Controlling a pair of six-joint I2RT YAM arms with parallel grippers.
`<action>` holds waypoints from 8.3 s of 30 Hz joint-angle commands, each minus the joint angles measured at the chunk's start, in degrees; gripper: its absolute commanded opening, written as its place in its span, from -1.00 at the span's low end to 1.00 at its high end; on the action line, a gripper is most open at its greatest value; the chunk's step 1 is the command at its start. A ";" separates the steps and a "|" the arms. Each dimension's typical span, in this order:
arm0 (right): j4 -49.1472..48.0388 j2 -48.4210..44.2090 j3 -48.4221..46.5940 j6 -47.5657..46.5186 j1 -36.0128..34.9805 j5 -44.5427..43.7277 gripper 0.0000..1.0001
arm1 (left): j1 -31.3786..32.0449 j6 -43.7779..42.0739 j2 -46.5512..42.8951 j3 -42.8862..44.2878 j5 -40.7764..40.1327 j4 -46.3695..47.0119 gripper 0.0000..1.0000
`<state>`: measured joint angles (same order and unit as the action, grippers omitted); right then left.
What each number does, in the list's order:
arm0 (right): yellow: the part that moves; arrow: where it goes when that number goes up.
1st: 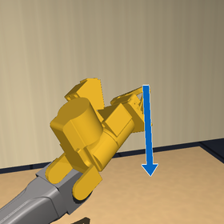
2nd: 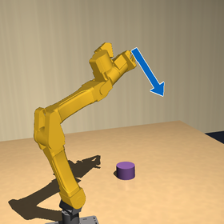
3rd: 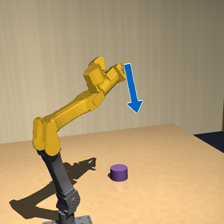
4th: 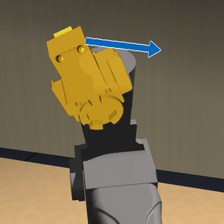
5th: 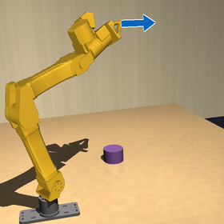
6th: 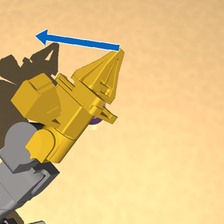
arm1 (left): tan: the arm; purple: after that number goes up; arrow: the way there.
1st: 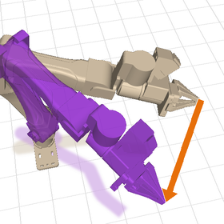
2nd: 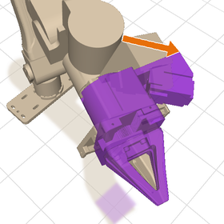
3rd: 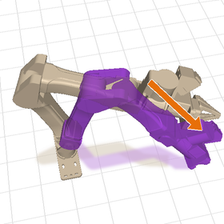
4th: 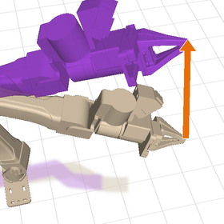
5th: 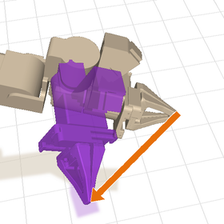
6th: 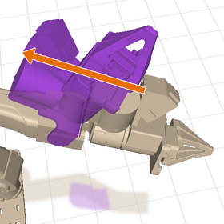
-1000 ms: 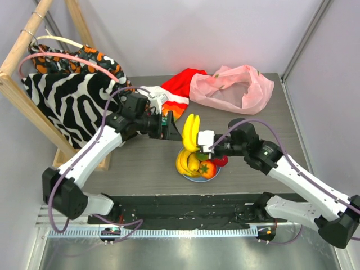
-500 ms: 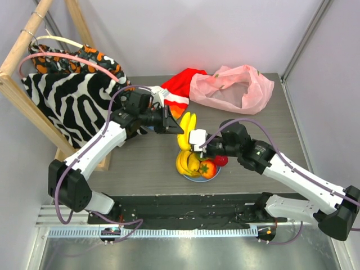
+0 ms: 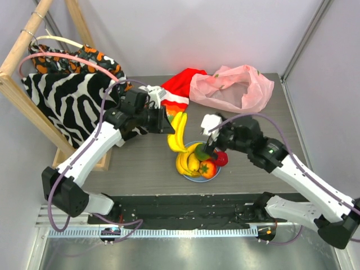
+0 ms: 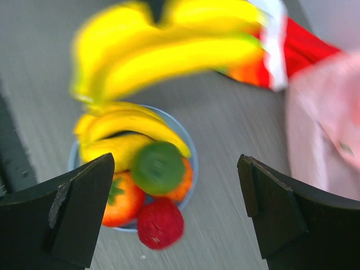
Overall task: Take the fake fruits out of the plastic bag
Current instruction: Place the fake fruit on the plate, then pick up the fake fruit from the center of the board, then place the fake fruit on the plate, then pick up the fake fruit from the center of the board.
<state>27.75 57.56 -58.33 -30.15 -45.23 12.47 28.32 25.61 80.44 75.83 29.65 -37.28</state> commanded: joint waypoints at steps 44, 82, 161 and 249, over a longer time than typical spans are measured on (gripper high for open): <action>-4.02 -1.49 4.54 19.87 12.63 -30.93 0.98 | 19.14 3.75 16.41 14.87 -30.62 -13.00 -1.00; -4.90 -3.51 7.61 20.04 13.24 -30.13 0.99 | 21.43 2.52 20.28 17.86 -30.00 -12.29 0.35; 29.20 25.32 -1.70 -1.58 37.32 29.36 -0.46 | 6.67 -3.28 14.30 22.78 -25.43 -1.39 0.79; 32.63 33.93 -6.71 -2.46 35.83 30.16 0.59 | -13.90 -22.80 20.45 0.46 -11.99 -19.16 0.48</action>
<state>59.27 92.62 -62.52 -31.59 -9.06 41.12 14.55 1.58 98.85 77.78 8.51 -59.31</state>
